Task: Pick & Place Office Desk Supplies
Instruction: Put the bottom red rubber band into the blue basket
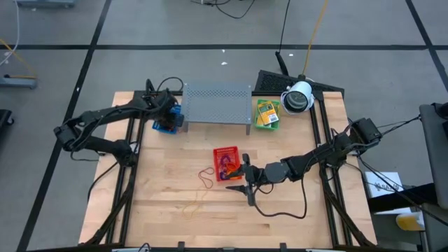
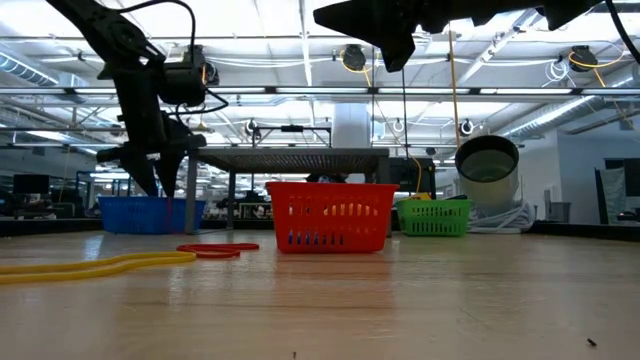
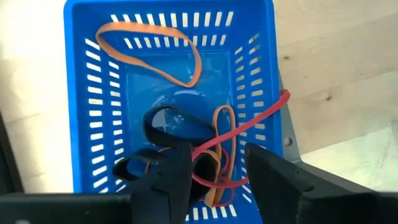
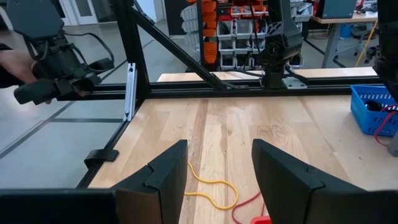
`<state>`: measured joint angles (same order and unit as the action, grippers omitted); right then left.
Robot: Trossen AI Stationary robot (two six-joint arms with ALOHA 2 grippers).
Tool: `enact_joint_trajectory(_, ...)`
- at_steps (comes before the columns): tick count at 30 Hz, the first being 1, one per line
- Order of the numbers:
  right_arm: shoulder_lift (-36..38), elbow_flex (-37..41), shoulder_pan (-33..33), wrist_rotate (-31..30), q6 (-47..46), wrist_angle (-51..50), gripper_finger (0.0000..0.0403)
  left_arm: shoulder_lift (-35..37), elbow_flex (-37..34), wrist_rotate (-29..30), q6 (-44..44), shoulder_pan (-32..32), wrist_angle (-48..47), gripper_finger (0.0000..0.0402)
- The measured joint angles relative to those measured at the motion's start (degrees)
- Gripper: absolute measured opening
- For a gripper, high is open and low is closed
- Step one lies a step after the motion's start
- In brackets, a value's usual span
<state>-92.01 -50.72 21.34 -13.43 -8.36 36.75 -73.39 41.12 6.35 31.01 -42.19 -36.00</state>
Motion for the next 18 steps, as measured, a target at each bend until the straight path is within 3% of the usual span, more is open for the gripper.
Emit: enact_joint_trajectory(18,0.00,0.00,0.00,0.00,0.46,-0.46,0.0169,4.92,-0.21,-1.86,-3.88,-0.22,-0.62,0.0154)
